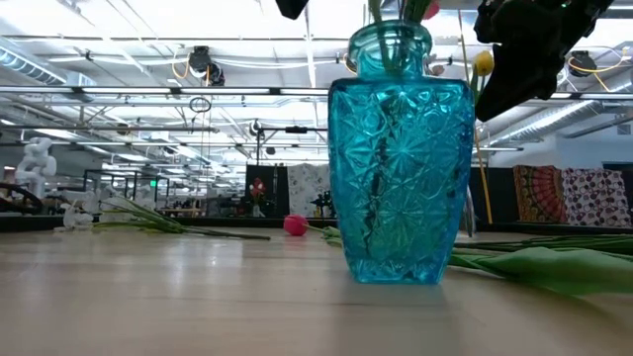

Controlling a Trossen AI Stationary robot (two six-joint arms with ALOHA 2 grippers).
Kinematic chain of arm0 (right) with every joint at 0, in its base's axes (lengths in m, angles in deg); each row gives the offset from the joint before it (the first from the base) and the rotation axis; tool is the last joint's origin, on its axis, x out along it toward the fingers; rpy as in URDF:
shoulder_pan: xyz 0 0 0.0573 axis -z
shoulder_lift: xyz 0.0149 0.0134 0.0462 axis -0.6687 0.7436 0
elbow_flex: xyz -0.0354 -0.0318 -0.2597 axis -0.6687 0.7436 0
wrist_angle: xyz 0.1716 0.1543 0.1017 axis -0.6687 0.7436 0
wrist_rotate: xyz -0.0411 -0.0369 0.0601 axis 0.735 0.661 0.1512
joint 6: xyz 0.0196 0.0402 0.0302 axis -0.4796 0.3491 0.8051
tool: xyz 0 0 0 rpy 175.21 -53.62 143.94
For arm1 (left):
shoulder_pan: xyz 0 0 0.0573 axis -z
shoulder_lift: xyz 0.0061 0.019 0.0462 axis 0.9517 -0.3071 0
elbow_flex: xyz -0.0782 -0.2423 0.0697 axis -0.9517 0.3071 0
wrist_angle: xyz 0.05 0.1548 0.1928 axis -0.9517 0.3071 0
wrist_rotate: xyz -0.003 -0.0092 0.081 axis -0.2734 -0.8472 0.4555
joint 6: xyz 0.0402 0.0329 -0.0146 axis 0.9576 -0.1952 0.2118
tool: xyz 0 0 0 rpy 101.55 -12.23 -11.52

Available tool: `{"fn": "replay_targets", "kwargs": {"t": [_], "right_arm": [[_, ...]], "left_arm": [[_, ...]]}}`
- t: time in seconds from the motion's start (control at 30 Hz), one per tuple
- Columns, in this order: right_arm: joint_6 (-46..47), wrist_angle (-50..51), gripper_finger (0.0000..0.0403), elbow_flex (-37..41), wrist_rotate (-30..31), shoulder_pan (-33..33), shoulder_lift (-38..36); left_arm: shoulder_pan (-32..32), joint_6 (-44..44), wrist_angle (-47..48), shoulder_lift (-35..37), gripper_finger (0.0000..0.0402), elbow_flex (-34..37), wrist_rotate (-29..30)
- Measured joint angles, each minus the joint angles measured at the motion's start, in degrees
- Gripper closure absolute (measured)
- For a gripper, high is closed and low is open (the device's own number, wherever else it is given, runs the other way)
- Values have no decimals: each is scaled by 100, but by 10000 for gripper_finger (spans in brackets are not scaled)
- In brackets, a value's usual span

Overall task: Sort flowers into vase by color
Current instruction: Put the right red flower into the blue vase, then put the yellow flower into the transparent vase

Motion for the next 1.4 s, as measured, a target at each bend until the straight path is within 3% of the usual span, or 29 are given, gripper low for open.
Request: {"fn": "replay_targets", "kwargs": {"t": [0.17, 0.7, 1.07, 1.2, 1.4], "right_arm": [[0, 2, 287, 0, 119, 0, 19], [0, 7, 287, 2, 85, 0, 312], [-2, 34, 287, 2, 65, 0, 288], [-2, 42, 287, 2, 65, 1, 288], [-2, 132, 287, 2, -45, 2, 288]], "left_arm": [[-18, 119, 29, 1, 379, 0, 425], [-27, 137, 22, -16, 374, 0, 466], [-35, 130, 21, -354, 269, -4, 463], [-43, 166, 206, -305, 258, -4, 461], [-175, 26, 1641, -81, 258, -7, 801]]}}
